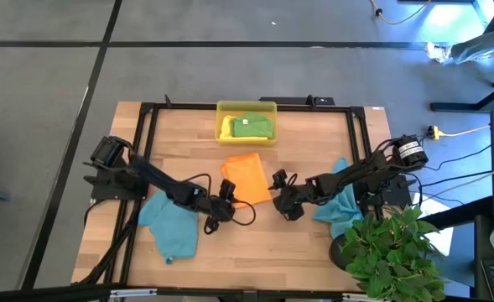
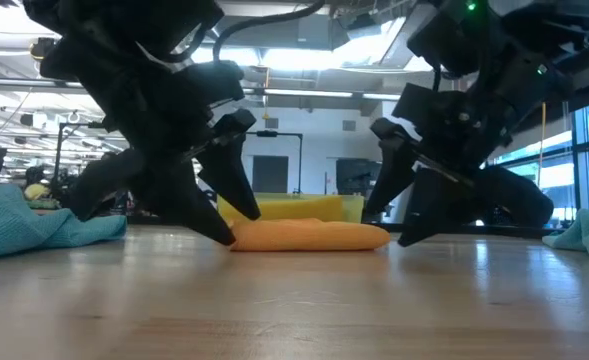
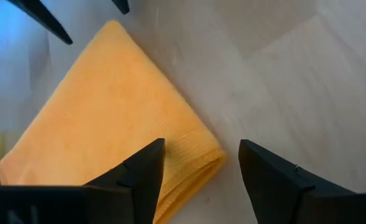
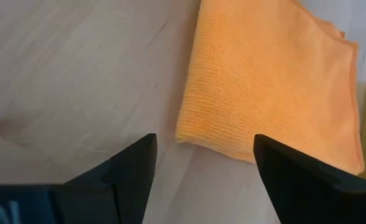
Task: Fold microfiber towels
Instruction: Fold the orange towel
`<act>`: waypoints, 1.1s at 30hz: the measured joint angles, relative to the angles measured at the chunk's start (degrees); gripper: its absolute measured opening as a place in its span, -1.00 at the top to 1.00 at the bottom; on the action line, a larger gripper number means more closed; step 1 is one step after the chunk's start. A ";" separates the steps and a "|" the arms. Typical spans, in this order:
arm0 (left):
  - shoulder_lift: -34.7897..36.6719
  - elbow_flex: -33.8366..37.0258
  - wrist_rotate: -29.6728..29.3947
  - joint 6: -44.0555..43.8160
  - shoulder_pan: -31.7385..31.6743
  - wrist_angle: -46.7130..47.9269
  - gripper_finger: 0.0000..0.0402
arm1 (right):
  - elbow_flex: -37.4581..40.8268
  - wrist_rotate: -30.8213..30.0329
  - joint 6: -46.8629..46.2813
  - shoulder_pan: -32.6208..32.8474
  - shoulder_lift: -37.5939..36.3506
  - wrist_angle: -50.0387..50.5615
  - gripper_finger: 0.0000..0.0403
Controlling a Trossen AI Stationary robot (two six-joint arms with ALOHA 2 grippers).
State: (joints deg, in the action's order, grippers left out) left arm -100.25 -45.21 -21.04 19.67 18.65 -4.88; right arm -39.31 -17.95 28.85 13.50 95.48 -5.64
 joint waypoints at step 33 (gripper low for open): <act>-7.05 -0.23 -10.08 -1.65 0.69 -2.91 0.27 | 4.98 2.82 0.22 0.76 0.04 -10.99 -0.33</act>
State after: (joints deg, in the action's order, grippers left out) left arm -107.30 -45.44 -31.13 18.02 19.35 -7.79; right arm -34.33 -15.13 29.07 14.26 95.53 -16.62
